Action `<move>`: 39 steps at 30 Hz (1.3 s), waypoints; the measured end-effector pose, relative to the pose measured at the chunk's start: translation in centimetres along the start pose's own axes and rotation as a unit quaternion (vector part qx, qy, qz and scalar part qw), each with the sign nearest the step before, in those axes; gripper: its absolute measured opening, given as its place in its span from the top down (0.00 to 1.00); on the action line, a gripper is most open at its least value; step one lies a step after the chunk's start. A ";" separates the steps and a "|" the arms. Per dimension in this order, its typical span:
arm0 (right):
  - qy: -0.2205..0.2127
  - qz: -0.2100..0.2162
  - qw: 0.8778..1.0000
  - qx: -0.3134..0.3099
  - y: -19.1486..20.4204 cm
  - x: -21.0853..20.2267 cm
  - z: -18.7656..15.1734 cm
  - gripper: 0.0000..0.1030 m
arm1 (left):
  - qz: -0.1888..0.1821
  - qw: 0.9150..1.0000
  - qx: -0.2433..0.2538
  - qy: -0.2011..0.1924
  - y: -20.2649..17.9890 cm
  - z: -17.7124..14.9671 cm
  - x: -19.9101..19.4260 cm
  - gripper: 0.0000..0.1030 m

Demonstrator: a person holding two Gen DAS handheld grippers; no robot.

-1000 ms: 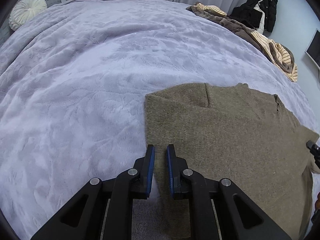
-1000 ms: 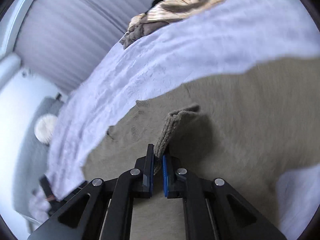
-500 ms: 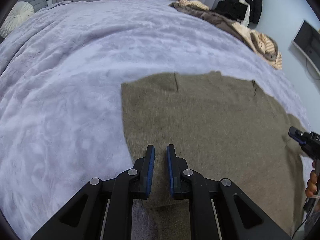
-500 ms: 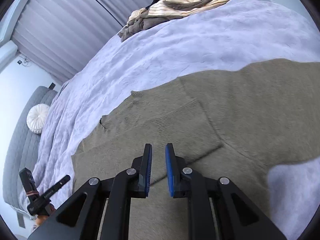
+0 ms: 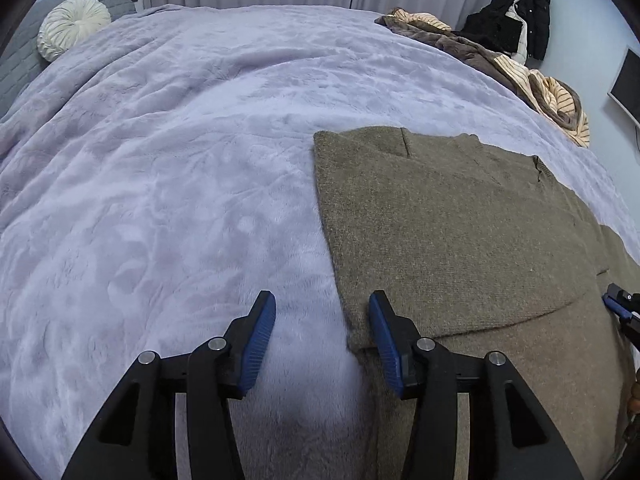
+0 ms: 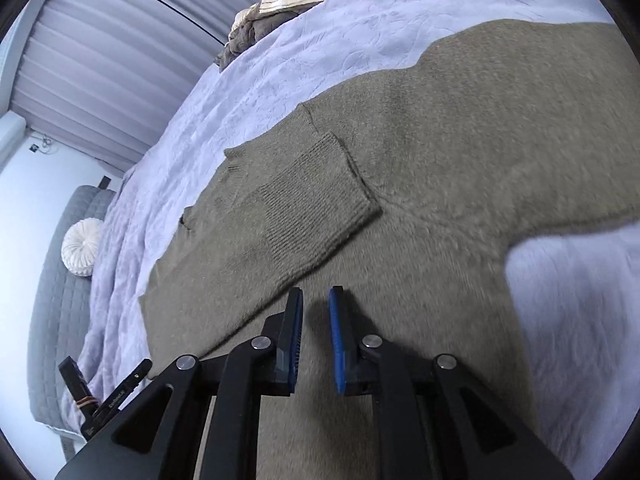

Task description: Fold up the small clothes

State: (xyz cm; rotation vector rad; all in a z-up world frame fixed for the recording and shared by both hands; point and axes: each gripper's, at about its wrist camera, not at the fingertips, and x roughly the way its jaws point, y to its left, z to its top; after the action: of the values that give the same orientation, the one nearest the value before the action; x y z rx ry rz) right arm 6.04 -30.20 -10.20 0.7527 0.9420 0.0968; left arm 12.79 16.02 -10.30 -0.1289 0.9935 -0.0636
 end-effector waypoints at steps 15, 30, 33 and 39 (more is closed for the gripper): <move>0.014 0.093 0.996 0.001 -0.1 -3.8 -5.3 0.35 | -0.039 0.999 -0.016 0.004 -3.3 -5.6 -6.1 0.13; -0.022 0.176 0.984 0.012 -1.0 -8.1 -8.5 0.15 | -0.076 0.996 -0.003 0.056 -8.0 -10.5 -8.2 0.13; -0.038 0.172 0.984 0.008 -1.5 -9.2 -8.8 0.15 | -0.080 0.995 -0.007 0.056 -8.8 -11.5 -8.9 0.13; -0.012 0.169 0.985 0.025 -3.8 -11.0 -9.1 0.15 | -0.093 0.994 -0.015 0.053 -10.2 -12.9 -9.9 0.13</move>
State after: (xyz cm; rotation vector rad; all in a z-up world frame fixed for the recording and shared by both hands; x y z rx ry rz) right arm -8.39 -32.39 -8.19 0.9529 0.7881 0.3614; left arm -3.38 5.97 -7.57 -0.2474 1.0873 -0.2279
